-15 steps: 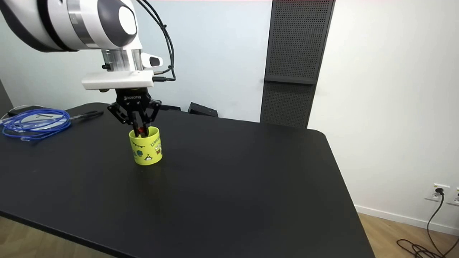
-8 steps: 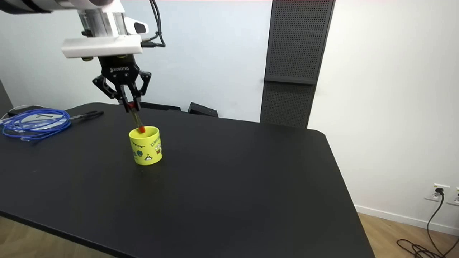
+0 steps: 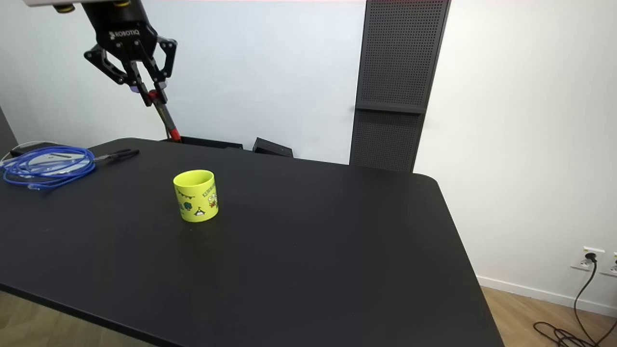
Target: Take the marker out of the mug and put it on the table
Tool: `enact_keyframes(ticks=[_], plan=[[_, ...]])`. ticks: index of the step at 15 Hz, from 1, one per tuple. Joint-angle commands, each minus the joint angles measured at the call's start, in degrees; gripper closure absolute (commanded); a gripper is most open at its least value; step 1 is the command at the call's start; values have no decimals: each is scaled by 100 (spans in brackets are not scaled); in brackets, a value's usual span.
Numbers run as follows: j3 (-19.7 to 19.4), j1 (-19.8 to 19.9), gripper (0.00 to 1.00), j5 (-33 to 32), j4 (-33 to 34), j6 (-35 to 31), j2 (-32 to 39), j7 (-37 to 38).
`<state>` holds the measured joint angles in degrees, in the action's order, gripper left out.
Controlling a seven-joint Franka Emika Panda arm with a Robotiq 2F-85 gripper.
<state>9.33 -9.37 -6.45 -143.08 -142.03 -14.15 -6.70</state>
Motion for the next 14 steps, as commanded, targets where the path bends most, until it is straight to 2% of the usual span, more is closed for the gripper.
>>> enact_keyframes(ticks=[1,5,14], plan=[[-89,-1,94,97,-191,-76,-263,21],[-211,41,94,218,-193,-487,-54,-3],[-773,321,94,955,62,-1346,759,-263]])
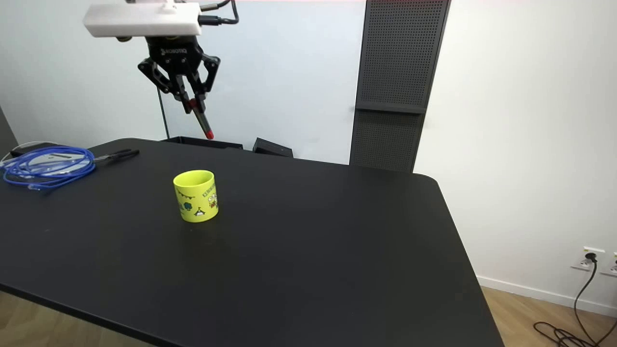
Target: Take the marker out of the mug and put it on the table
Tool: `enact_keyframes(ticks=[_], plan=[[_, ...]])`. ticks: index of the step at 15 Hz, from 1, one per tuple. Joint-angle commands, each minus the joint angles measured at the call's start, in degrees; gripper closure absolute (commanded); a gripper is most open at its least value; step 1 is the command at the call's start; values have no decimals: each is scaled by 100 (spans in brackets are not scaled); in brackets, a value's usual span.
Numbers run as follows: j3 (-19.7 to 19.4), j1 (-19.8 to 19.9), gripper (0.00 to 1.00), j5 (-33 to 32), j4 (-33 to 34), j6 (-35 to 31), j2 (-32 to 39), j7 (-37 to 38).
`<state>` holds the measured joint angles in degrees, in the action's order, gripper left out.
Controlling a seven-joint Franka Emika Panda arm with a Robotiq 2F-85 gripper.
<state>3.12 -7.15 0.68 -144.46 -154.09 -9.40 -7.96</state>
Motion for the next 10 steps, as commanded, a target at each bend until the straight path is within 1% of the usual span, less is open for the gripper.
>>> enact_keyframes(ticks=[1,3,5,6,7,10], plan=[[-210,140,94,348,227,-171,365,-177],[-318,209,94,592,305,-205,567,-328],[-391,225,94,1005,421,-153,786,-692],[-409,208,94,1359,498,-109,908,-1002],[-400,184,94,1846,609,-32,1055,-1451],[-223,342,94,3001,933,279,1430,-2608]])
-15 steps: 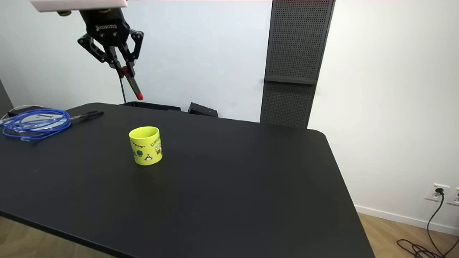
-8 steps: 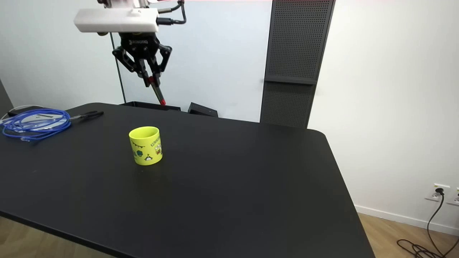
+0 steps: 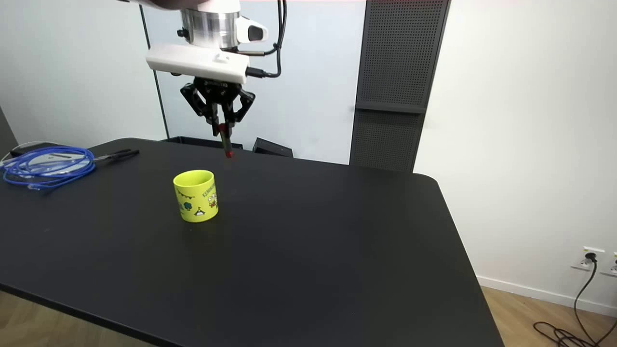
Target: Take the marker out of the mug and put it on the table
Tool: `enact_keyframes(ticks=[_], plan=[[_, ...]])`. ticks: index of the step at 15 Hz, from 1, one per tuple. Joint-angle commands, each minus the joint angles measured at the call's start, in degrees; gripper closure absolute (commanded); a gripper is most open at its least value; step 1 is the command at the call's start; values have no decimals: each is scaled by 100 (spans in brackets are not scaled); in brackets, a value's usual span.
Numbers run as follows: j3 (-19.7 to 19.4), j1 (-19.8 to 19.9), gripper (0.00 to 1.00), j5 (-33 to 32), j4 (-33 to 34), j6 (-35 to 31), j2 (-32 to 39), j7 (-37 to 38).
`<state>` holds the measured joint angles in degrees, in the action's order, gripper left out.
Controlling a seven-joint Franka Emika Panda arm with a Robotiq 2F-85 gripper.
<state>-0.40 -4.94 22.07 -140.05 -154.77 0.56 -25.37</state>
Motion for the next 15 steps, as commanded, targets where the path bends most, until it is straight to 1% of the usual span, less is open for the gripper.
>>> enact_keyframes(ticks=[1,3,5,11,15], plan=[[189,205,94,1150,610,451,568,-1150],[285,379,94,1537,817,667,780,-1548],[334,529,94,1670,983,831,975,-1723],[389,885,94,1567,1190,945,1440,-1701],[475,1067,94,1617,1325,1001,1741,-1703]])
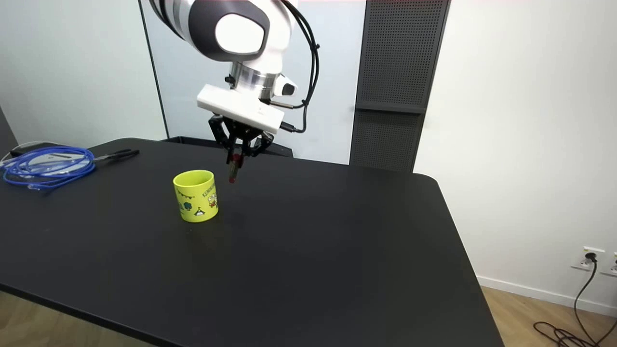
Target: Take the marker out of the mug and put it on the table
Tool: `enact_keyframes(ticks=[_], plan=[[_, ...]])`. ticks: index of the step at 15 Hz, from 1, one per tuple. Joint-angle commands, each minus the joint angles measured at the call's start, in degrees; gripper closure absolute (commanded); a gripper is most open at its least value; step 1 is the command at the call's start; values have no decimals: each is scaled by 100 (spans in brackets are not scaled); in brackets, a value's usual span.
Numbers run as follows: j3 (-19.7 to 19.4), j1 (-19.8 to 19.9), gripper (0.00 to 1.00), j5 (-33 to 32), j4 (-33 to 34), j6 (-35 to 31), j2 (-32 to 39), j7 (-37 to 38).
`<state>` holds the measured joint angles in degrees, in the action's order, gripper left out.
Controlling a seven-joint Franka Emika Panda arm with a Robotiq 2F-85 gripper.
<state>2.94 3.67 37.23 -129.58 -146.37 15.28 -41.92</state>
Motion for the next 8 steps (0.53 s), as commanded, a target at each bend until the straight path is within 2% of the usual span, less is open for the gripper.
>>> enact_keyframes(ticks=[1,3,8], plan=[[172,248,94,108,318,176,335,-43],[214,310,51,73,395,206,450,2],[197,345,18,-66,480,302,547,364]])
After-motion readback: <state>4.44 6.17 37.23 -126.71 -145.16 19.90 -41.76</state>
